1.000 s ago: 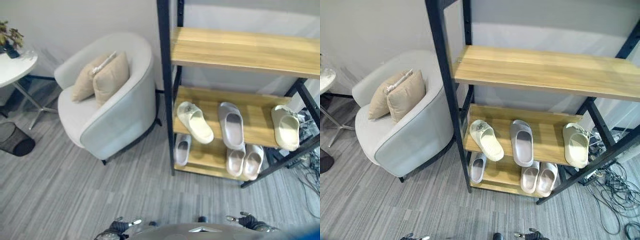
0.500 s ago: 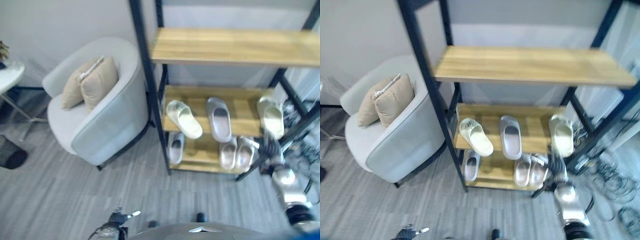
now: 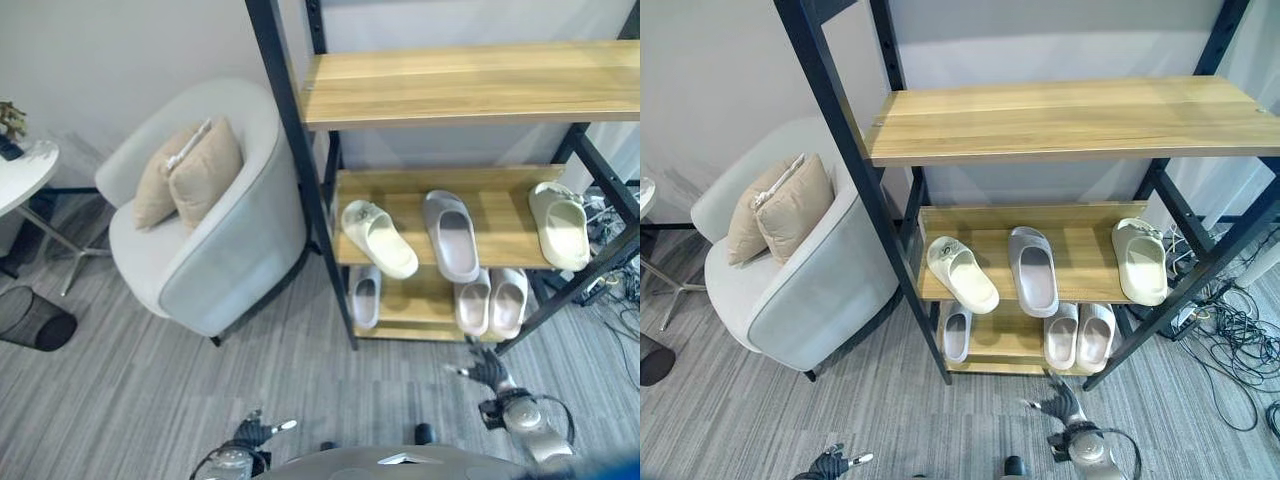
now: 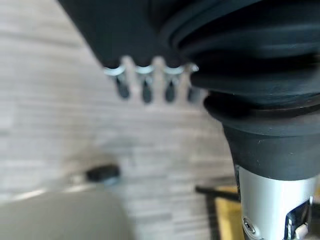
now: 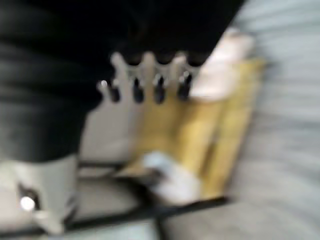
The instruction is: Arrange the slippers neatly on the shoe rack.
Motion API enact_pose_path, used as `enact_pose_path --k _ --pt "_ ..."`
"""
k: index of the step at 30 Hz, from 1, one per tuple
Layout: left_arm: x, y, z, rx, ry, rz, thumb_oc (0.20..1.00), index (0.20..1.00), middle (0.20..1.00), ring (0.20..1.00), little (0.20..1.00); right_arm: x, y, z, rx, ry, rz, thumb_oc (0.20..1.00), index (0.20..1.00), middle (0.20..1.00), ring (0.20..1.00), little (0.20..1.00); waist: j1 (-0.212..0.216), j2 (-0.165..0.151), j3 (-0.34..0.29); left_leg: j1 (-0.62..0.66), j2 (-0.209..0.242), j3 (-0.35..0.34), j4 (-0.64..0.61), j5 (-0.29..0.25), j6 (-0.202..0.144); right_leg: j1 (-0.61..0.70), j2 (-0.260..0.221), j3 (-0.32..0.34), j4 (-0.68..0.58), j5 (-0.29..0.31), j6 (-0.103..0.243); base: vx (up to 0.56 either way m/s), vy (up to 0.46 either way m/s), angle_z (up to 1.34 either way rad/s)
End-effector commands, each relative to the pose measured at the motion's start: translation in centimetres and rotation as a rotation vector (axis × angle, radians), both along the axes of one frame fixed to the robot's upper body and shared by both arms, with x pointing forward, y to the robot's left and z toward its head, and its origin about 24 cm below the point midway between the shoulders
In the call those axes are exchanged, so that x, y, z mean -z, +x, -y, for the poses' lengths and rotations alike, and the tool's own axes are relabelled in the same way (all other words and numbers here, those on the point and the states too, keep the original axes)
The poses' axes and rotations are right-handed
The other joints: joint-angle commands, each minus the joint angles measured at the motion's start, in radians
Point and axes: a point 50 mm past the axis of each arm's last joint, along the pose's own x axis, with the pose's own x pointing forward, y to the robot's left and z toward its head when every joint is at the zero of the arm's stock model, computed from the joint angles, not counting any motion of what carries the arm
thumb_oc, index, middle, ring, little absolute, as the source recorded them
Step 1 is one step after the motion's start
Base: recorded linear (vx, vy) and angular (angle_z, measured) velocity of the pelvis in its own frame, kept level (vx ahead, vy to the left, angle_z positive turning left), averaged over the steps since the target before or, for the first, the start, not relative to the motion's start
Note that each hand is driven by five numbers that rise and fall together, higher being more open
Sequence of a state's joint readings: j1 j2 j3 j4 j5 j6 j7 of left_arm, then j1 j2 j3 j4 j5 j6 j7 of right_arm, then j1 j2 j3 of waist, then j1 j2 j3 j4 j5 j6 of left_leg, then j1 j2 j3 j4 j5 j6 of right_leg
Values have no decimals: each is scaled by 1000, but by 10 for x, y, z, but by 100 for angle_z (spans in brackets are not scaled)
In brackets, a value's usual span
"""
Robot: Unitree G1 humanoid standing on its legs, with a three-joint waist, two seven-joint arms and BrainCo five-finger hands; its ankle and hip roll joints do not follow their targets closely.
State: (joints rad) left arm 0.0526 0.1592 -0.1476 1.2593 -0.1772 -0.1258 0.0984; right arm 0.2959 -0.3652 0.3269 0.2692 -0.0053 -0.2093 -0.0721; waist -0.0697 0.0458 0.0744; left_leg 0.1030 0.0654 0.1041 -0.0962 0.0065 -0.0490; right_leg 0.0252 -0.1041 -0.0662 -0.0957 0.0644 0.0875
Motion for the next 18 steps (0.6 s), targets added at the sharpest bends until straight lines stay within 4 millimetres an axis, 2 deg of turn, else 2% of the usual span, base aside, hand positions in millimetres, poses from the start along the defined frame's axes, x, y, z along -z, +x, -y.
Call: enact_pose_path --k 1,2,3,4,5,6,7,8,9,10,11,12,13,14,15,16,17,18 --pt "-3 14 -8 -56 70 42 1000 1000 1000 1000 1000 11 -19 -26 -191 -44 -22 1000 1000 1000 1000 1000 -10 -58 0 -57 29 -11 9 2 -21 19 -68 -2 35 -50 59 -15 31 -12" --pt "-3 11 -7 -67 76 36 1000 1000 1000 1000 1000 9 -32 -36 -247 -18 -27 1000 1000 1000 1000 1000 -14 -57 3 -51 30 -10 9 -5 -23 23 -68 0 33 -54 62 5 15 -15" --pt "-3 11 -14 -25 87 12 1000 1000 1000 1000 1000 35 -28 -17 -226 6 -243 1000 1000 1000 1000 1000 -3 -63 -3 -50 31 -14 9 -4 -26 30 -67 -7 27 -54 60 24 -6 -17" --pt "-5 13 -17 -7 92 26 1000 1000 1000 1000 1000 29 -18 -8 -196 7 -205 1000 1000 1000 1000 1000 9 -66 -10 -53 31 -21 9 -3 -26 31 -67 -13 25 -55 59 20 -21 -25" --pt "-5 9 -23 -6 101 17 1000 1000 1000 1000 1000 -1 10 -10 -201 67 -73 1000 1000 1000 1000 1000 23 -73 -17 -56 31 -25 9 -2 -27 35 -70 -21 19 -54 59 0 0 0" --pt "-5 7 -21 -8 92 8 1000 1000 1000 1000 1000 -15 16 -16 -228 105 -10 1000 1000 1000 1000 1000 26 -73 -20 -57 31 -26 9 -2 -28 38 -71 -26 17 -55 59 28 5 14" --pt "-3 5 -19 -22 78 -12 1000 1000 1000 1000 1000 -41 31 -31 -288 136 111 1000 1000 1000 1000 1000 31 -74 -24 -58 31 -27 9 -2 -28 40 -72 -29 14 -57 60 17 9 35" --pt "-3 6 -19 -22 78 -12 1000 1000 1000 1000 1000 -41 31 -31 -289 136 110 1000 1000 1000 1000 1000 30 -74 -22 -57 31 -28 9 -2 -28 42 -72 -29 14 -58 60 14 12 14" --pt "-3 6 -19 -29 79 -15 1000 1000 1000 1000 1000 -58 39 -37 -309 147 189 1000 1000 1000 1000 1000 31 -73 -23 -57 31 -28 9 -3 -28 43 -72 -30 14 -59 60 7 10 6" --pt "-3 8 -16 -28 83 -13 1000 1000 1000 1000 1000 -96 55 -49 -325 209 365 1000 1000 1000 1000 1000 36 -74 -26 -59 31 -29 9 -2 -27 44 -72 -31 11 -59 60 0 0 0" --pt "-3 8 -15 -23 84 -13 1000 1000 1000 1000 1000 -104 63 -45 -302 220 397 1000 1000 1000 1000 1000 41 -74 -28 -60 31 -31 9 -1 -26 44 -72 -32 11 -58 59 24 8 4" --pt "-2 6 -15 -16 87 -20 1000 1000 1000 1000 1000 -128 82 -41 -273 224 506 1000 1000 1000 1000 1000 51 -76 -35 -63 31 -33 9 1 -26 45 -71 -36 9 -58 58 27 6 12" --pt "-2 8 -14 -19 82 -15 1000 1000 1000 1000 1000 -122 87 -40 -256 196 491 1000 1000 1000 1000 1000 53 -75 -34 -64 31 -35 9 1 -26 46 -70 -38 9 -59 57 42 13 1" --pt "-2 7 -9 4 73 -7 1000 1000 1000 1000 1000 -69 84 -18 -140 110 307 1000 1000 1000 1000 1000 61 -70 -33 -60 31 -37 9 0 -25 54 -70 -44 8 -63 57 41 15 8" --pt "-1 3 -10 21 72 -18 1000 1000 1000 1000 1000 -77 106 -4 -155 -95 369 1000 1000 1000 1000 1000 72 -70 -36 -60 31 -41 9 0 -27 59 -70 -52 8 -66 58 24 10 12" --pt "-3 4 -16 27 101 -11 1000 1000 1000 1000 1000 -80 114 -6 -91 -16 367 1000 1000 1000 1000 1000 78 -73 -39 -67 30 -45 9 3 -27 54 -70 -53 8 -65 56 15 0 19" --pt "-2 0 -17 20 97 -27 1000 1000 1000 1000 1000 -100 125 -6 -62 3 451 1000 1000 1000 1000 1000 85 -76 -40 -68 31 -48 9 2 -27 56 -69 -57 8 -67 55 1 -4 23" --pt "-2 0 -17 20 97 -27 1000 1000 1000 1000 1000 -101 125 -6 -62 3 451 1000 1000 1000 1000 1000 85 -76 -39 -67 31 -48 9 2 -27 57 -69 -58 8 -68 55 37 -4 16"
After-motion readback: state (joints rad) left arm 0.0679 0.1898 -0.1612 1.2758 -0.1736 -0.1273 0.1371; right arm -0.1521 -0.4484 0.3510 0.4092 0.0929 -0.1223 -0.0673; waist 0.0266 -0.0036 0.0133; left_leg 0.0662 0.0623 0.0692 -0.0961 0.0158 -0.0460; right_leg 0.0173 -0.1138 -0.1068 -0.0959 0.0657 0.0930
